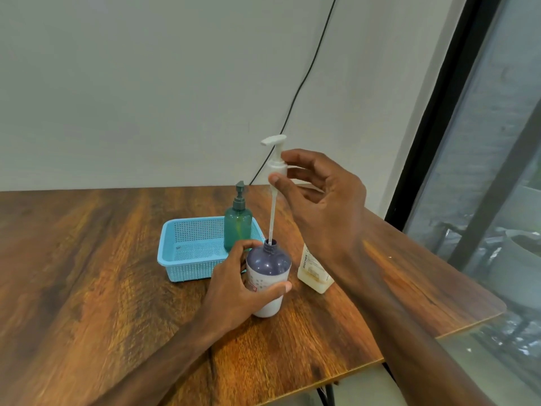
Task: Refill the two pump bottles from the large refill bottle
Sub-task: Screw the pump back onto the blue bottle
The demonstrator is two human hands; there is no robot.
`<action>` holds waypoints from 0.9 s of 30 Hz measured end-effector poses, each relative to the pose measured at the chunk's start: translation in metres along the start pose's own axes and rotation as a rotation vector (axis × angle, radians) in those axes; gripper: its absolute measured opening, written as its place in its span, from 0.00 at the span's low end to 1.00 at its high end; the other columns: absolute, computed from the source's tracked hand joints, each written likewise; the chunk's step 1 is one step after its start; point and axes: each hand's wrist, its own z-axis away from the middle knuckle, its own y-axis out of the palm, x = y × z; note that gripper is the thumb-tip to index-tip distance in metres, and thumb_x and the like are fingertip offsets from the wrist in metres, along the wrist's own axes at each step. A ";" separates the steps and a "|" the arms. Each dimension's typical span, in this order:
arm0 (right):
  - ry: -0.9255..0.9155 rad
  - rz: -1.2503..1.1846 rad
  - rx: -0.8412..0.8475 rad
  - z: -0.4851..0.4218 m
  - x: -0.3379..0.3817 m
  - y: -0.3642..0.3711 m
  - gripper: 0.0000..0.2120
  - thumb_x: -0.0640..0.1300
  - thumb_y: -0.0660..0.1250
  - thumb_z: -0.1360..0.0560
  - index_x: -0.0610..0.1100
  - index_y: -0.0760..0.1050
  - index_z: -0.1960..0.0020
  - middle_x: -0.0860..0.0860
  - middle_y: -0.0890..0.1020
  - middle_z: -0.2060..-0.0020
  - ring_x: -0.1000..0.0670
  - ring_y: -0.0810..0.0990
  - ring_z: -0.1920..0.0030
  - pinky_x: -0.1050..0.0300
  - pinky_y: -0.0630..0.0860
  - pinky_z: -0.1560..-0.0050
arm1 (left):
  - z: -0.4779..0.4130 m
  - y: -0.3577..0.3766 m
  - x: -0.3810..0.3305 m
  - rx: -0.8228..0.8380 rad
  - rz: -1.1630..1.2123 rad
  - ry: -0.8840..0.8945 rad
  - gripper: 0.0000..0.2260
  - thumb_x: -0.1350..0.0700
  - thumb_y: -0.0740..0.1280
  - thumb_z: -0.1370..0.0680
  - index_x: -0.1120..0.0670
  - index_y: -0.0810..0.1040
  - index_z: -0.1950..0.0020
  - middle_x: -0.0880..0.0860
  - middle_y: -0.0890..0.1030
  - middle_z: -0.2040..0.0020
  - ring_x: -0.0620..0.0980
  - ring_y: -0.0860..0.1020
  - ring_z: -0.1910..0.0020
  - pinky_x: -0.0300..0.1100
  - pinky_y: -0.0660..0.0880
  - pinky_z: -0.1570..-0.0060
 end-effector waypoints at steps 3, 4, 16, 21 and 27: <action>0.005 0.007 0.003 0.000 -0.005 0.001 0.17 0.44 0.75 0.25 0.43 0.79 0.38 0.52 0.85 0.45 0.58 0.84 0.48 0.61 0.83 0.50 | -0.001 0.001 -0.001 0.008 -0.008 0.002 0.36 0.38 0.82 0.38 0.41 0.70 0.35 0.38 0.81 0.41 0.33 0.79 0.43 0.30 0.78 0.49; 0.005 0.009 0.002 0.000 -0.007 0.001 0.16 0.44 0.75 0.25 0.44 0.80 0.38 0.53 0.85 0.46 0.58 0.84 0.48 0.63 0.82 0.50 | 0.000 0.001 -0.001 0.008 -0.007 0.000 0.36 0.37 0.82 0.38 0.41 0.70 0.35 0.38 0.81 0.41 0.33 0.79 0.43 0.30 0.78 0.49; 0.202 0.099 0.143 0.048 -0.058 0.004 0.15 0.45 0.77 0.28 0.49 0.81 0.43 0.62 0.84 0.52 0.64 0.83 0.52 0.67 0.81 0.53 | 0.000 0.002 -0.001 -0.007 0.061 -0.002 0.37 0.37 0.83 0.39 0.43 0.72 0.34 0.40 0.82 0.41 0.37 0.81 0.43 0.37 0.81 0.47; 0.227 0.089 0.172 0.065 -0.062 0.002 0.15 0.46 0.78 0.29 0.50 0.81 0.44 0.59 0.84 0.51 0.60 0.83 0.49 0.62 0.82 0.49 | 0.002 0.002 -0.004 -0.017 0.084 0.001 0.37 0.36 0.82 0.40 0.44 0.72 0.35 0.38 0.81 0.42 0.36 0.81 0.44 0.34 0.80 0.49; 0.236 0.086 0.125 0.069 -0.064 0.000 0.15 0.47 0.79 0.30 0.50 0.81 0.45 0.59 0.84 0.51 0.59 0.83 0.49 0.60 0.82 0.49 | 0.003 0.004 -0.004 -0.011 0.092 0.011 0.38 0.37 0.82 0.40 0.46 0.73 0.35 0.41 0.82 0.42 0.38 0.82 0.44 0.37 0.82 0.48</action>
